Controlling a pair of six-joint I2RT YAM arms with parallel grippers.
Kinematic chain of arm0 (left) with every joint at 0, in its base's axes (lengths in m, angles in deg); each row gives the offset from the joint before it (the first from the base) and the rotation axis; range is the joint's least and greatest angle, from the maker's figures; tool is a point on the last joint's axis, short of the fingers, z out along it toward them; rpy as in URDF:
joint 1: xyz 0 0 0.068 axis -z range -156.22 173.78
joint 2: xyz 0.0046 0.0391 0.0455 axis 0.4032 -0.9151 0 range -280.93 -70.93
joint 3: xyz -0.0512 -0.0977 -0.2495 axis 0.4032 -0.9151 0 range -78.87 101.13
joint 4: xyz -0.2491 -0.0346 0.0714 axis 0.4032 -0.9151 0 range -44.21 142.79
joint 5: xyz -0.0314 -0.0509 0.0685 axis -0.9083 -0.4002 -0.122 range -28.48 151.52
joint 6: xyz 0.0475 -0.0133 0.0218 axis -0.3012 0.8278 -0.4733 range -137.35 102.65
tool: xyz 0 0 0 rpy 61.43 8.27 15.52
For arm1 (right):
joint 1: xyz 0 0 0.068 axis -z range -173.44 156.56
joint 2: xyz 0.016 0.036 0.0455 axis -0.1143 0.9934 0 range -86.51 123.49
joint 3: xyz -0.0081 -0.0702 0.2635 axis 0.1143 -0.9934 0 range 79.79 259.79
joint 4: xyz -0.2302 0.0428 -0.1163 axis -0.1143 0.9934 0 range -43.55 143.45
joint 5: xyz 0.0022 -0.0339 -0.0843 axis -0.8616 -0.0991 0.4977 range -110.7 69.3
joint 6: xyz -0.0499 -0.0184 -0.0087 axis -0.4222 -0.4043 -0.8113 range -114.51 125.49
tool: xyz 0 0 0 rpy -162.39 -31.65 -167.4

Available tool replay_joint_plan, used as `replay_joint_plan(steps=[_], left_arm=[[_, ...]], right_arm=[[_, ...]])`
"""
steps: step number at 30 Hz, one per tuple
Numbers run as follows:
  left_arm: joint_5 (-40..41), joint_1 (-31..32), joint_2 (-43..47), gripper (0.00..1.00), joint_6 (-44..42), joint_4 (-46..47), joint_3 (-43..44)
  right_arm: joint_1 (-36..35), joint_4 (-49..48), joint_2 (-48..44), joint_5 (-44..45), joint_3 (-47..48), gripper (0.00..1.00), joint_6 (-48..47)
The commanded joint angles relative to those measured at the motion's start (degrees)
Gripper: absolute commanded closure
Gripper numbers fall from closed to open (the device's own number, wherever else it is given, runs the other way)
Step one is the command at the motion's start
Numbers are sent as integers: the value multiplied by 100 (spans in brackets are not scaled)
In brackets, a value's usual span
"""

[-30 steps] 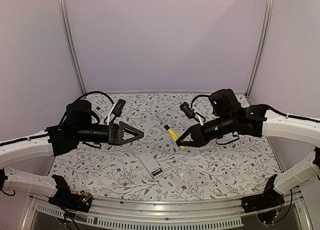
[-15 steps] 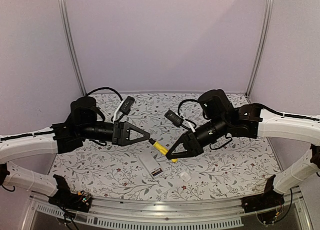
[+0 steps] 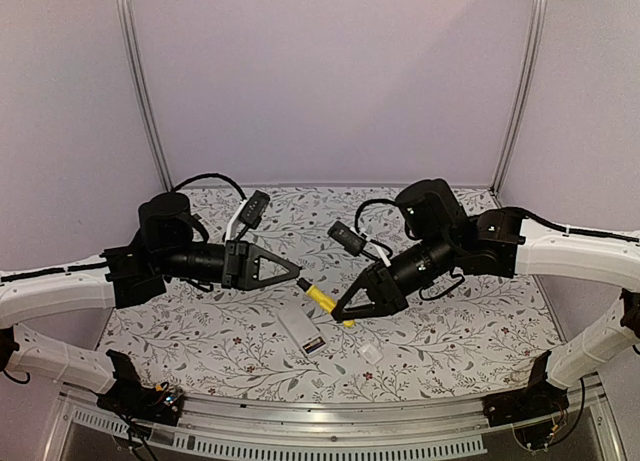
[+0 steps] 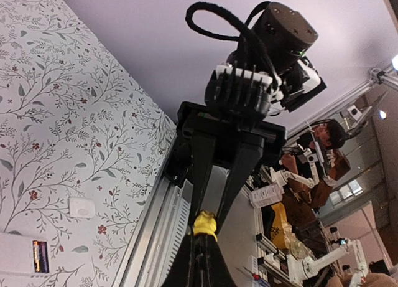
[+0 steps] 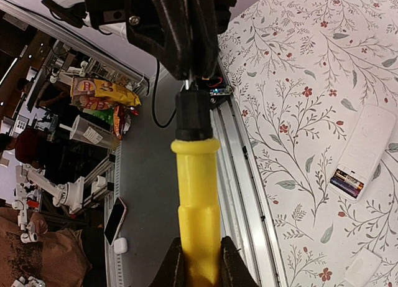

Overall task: Unload the batteries from the remote control
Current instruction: Pass from the right arm to the left

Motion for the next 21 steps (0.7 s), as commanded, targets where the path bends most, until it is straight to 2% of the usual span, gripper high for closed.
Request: replay_joint_plan(steps=[1, 3, 4, 6, 9, 11, 14, 16, 21], left_arm=[[-18, 95, 3, 100, -43, 64, -22], [33, 93, 10, 100, -30, 64, -39], [94, 93, 23, 100, -6, 69, -43], [282, 91, 73, 100, 72, 85, -58], [589, 92, 167, 100, 307, 358, -131], [794, 87, 275, 100, 532, 776, -257], [1200, 94, 476, 100, 909, 1395, -479], [1379, 95, 598, 100, 1047, 1730, -584], [1555, 93, 738, 100, 1207, 2077, -659]], right_arm=[[1, -6, 21, 140, 134, 100, 18], [1, -41, -10, 294, 125, 100, 23], [1, -68, -27, 366, 117, 95, 39], [1, -150, -104, 539, 78, 79, 81], [29, -401, -354, 884, -80, 36, 240], [103, -693, -600, 1186, -301, 24, 429], [184, -1187, -1194, 2090, -747, 15, 951], [187, -1749, -1632, 2629, -1169, 12, 1404], [98, -3827, -2376, 2974, -2478, 11, 2730]])
